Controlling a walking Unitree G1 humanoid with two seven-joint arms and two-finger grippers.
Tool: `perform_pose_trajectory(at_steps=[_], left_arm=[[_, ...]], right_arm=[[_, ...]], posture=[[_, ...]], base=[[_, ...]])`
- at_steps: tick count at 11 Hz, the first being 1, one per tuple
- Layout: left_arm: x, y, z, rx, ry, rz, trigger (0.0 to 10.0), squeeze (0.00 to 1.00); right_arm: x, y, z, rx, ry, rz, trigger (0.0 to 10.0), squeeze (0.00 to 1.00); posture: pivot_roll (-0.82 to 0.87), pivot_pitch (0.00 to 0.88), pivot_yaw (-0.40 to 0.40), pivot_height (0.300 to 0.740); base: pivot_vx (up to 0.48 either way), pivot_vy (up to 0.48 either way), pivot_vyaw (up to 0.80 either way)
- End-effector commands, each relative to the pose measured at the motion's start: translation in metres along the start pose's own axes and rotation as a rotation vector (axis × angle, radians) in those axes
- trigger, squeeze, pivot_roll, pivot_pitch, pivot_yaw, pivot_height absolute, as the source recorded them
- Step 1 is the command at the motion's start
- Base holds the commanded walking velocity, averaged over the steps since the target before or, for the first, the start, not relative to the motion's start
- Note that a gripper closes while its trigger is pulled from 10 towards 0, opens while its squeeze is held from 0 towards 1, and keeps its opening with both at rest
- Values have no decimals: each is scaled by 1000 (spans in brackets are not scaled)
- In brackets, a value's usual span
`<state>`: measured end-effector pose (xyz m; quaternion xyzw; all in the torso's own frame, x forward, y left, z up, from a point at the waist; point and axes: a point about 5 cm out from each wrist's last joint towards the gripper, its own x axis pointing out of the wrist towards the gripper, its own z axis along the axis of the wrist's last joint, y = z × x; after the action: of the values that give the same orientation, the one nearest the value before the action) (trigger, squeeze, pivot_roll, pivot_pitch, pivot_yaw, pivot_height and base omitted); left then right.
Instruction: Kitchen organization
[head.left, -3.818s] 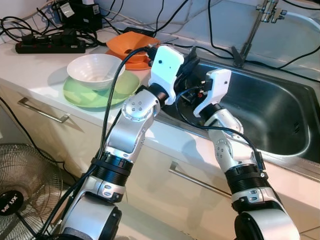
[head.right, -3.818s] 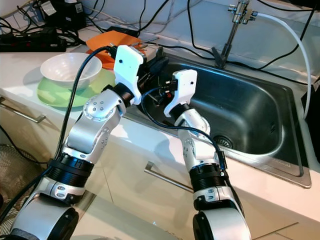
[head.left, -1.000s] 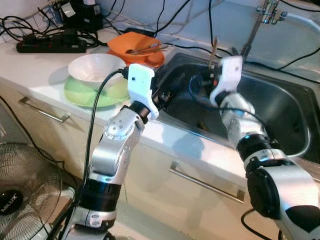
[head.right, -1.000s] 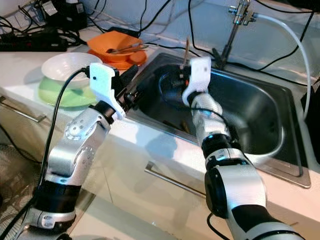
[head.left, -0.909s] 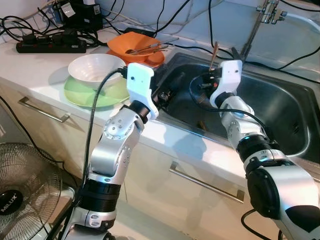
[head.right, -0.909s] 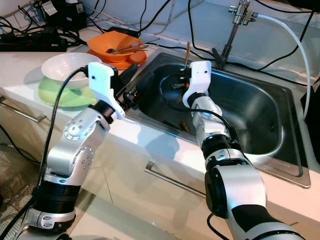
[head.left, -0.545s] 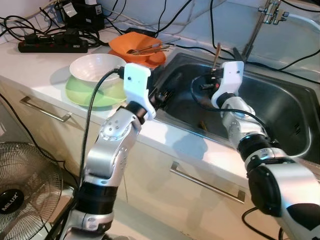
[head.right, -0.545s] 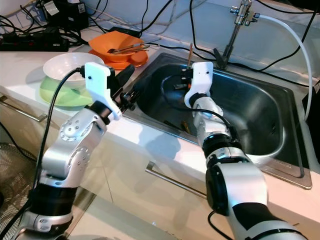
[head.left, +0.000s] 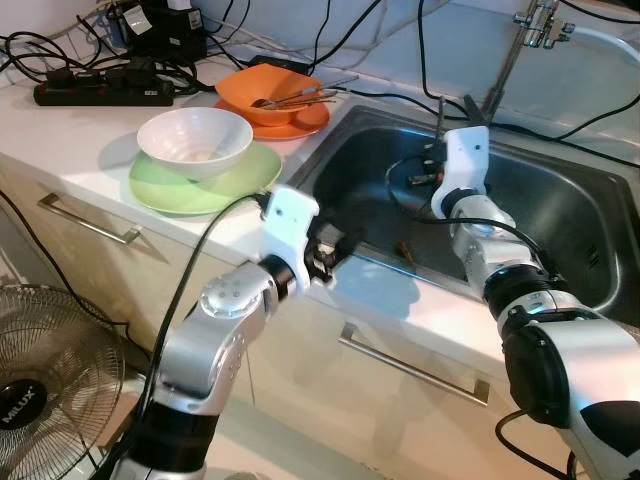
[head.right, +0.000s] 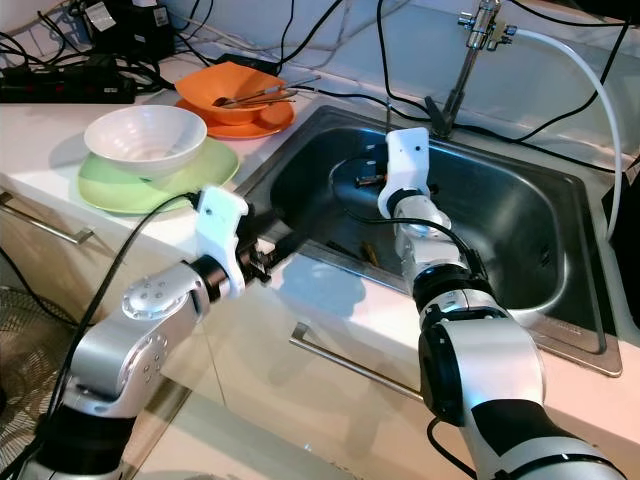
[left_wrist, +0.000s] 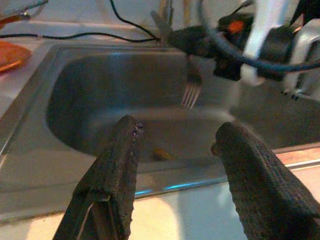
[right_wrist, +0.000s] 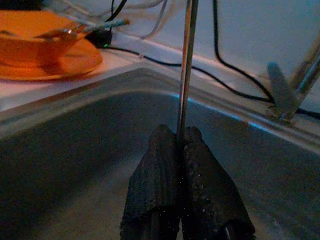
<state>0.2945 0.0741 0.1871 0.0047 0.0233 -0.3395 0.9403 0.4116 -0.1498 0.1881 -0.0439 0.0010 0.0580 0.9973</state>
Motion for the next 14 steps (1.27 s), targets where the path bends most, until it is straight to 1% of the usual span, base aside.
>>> perform_pose_trajectory(at_steps=[1, 3, 8, 9, 10, 11, 12, 14], left_arm=[[-1, -11, 0, -15, 12, -40, 10000, 0], [-3, -18, -1, -29, 34, -47, 10000, 0], [-11, -26, -2, -68, 60, -33, 10000, 0], [-13, -27, -2, -76, 67, -27, 10000, 0], [-14, -28, -3, -80, 70, -24, 10000, 0], [-15, -28, -3, -84, 74, -20, 10000, 0], [-16, -28, -3, -89, 79, -13, 10000, 0], [-16, -28, -3, -91, 80, -8, 10000, 0]], right_arm=[[1, 5, -3, -37, 51, 2, 10000, 0], [-1, 8, -17, -53, 128, 1, 10000, 0], [-8, 15, -41, -47, 235, 18, 10000, 0], [-10, 17, -46, -45, 249, 26, 10000, 78], [-11, 18, -48, -44, 255, 30, 10000, 420], [-11, 19, -50, -40, 259, 33, 10000, 729], [-12, 21, -51, -32, 262, 39, 10000, 1000], [-12, 22, -50, -30, 259, 41, 10000, 1000]], posture=[[291, 35, -68, 740], [299, 78, -71, 740], [312, 148, -67, 740], [316, 157, -68, 740], [319, 161, -69, 740], [321, 165, -69, 740], [323, 167, -68, 740], [323, 167, -68, 740]], base=[[0, 0, 0], [0, 0, 0], [0, 0, 0], [0, 0, 0], [0, 0, 0], [0, 0, 0], [0, 0, 0], [0, 0, 0]])
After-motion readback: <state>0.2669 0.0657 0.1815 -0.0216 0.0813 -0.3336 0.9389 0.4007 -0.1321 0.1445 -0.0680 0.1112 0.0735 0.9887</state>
